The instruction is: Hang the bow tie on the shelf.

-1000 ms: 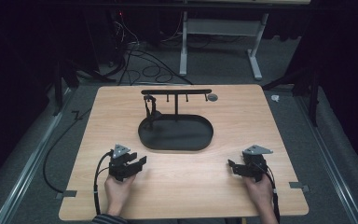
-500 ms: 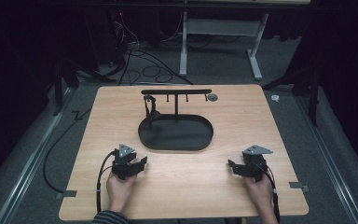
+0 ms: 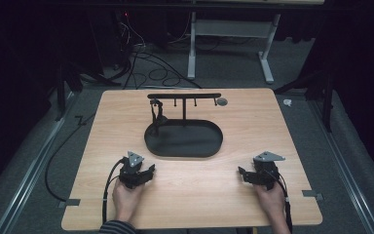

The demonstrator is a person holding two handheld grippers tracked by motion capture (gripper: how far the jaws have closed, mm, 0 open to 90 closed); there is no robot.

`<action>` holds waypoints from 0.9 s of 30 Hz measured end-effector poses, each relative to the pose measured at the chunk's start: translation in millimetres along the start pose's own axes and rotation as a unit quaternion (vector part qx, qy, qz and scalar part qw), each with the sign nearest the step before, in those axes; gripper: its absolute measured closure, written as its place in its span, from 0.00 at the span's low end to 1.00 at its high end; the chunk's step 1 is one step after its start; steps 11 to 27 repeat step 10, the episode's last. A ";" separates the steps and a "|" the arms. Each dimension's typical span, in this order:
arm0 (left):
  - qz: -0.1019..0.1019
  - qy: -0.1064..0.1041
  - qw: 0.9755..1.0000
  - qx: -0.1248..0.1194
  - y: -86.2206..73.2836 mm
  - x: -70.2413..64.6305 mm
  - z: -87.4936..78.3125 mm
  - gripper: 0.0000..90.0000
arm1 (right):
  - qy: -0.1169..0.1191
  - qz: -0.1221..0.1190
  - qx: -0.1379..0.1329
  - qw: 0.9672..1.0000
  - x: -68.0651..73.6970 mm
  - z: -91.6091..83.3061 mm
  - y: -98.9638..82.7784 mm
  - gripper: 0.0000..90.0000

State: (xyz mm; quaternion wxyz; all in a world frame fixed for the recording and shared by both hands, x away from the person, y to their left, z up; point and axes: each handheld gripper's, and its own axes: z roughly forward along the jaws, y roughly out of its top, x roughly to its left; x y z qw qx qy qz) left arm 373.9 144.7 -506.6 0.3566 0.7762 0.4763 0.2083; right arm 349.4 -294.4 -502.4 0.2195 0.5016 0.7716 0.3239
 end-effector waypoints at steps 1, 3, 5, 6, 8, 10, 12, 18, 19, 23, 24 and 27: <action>0.000 0.000 1.000 0.000 -0.1 -0.1 0.0 0.47 | 0.000 0.000 0.000 1.000 0.0 0.0 0.0 0.32; 0.000 -0.002 1.000 0.001 -0.2 -0.2 -0.2 0.45 | 0.000 0.000 0.000 1.000 0.0 0.0 0.0 0.32; 0.000 -0.001 1.000 0.001 -0.4 -0.4 -0.3 0.44 | 0.000 0.000 0.000 1.000 0.0 0.0 0.0 0.32; 0.000 -0.001 1.000 0.001 -0.5 -0.5 -0.4 0.44 | 0.000 0.000 0.000 1.000 0.0 0.0 0.0 0.32; -0.001 -0.001 1.000 0.001 -0.7 -0.6 -0.6 0.44 | 0.000 0.000 0.000 1.000 0.1 0.0 0.0 0.32; -0.001 -0.001 1.000 0.001 -0.7 -0.5 -0.7 0.44 | 0.000 0.001 0.000 1.000 0.1 0.0 0.0 0.32; -0.001 -0.001 1.000 0.001 -0.7 -0.5 -0.7 0.44 | 0.000 0.001 0.000 1.000 0.1 0.0 0.0 0.32; -0.001 -0.001 1.000 0.001 -0.7 -0.5 -0.7 0.44 | 0.000 0.001 0.000 1.000 0.1 0.0 0.0 0.32; -0.001 -0.001 1.000 0.001 -0.7 -0.5 -0.7 0.44 | 0.000 0.001 0.000 1.000 0.1 0.0 0.0 0.32; -0.001 -0.001 1.000 0.001 -0.7 -0.5 -0.7 0.44 | 0.000 0.001 0.000 1.000 0.1 0.0 0.0 0.32; -0.001 -0.001 1.000 0.001 -0.7 -0.5 -0.7 0.44 | 0.000 0.001 0.000 1.000 0.1 0.0 0.0 0.32; -0.001 -0.001 1.000 0.001 -0.7 -0.5 -0.7 0.44 | 0.000 0.001 0.000 1.000 0.1 0.0 0.0 0.32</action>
